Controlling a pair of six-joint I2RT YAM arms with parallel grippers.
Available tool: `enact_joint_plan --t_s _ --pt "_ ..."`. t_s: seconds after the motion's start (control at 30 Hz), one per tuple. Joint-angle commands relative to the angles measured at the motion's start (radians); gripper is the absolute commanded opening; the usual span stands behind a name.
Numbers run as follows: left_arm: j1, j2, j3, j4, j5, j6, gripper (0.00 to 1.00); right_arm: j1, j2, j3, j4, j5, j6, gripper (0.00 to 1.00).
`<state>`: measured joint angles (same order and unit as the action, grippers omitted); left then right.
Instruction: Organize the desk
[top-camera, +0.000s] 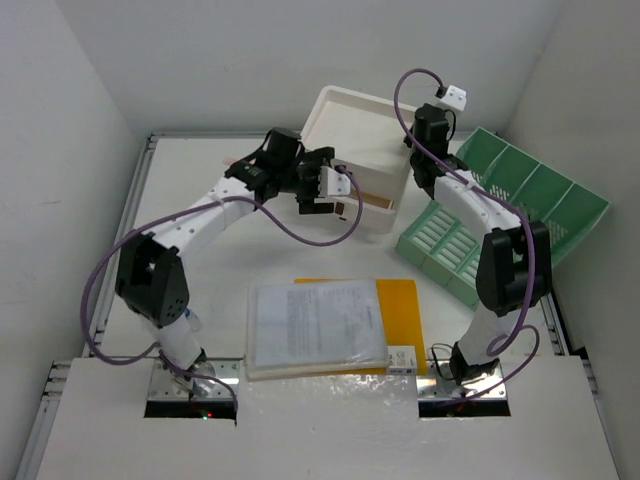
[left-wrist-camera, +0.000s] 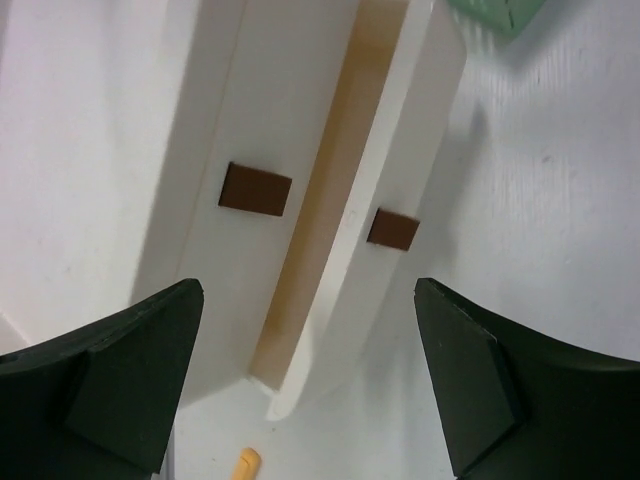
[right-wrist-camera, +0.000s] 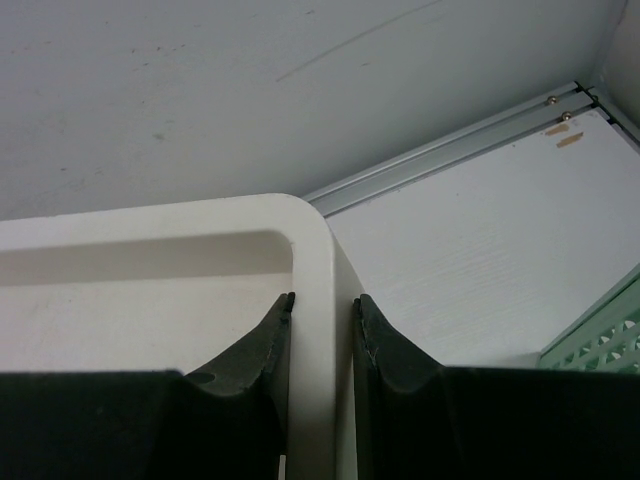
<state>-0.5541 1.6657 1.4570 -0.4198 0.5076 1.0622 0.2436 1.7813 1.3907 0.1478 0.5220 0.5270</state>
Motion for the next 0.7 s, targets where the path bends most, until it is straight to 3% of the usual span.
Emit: enact_joint_plan --t_s 0.0,0.1,0.27,0.67 --pt "0.013 0.106 0.088 -0.22 0.126 0.226 0.85 0.029 0.063 -0.028 -0.145 -0.155 0.013 0.0" --pt "0.017 0.112 0.091 -0.203 0.129 0.268 0.85 0.029 0.059 -0.032 -0.143 -0.162 0.013 0.0" --pt "0.017 0.094 0.031 -0.022 0.094 0.225 0.85 0.029 0.058 -0.035 -0.139 -0.169 0.011 0.0" --pt "0.014 0.282 0.097 -0.09 0.04 0.246 0.8 0.028 0.058 -0.038 -0.136 -0.178 0.016 0.0"
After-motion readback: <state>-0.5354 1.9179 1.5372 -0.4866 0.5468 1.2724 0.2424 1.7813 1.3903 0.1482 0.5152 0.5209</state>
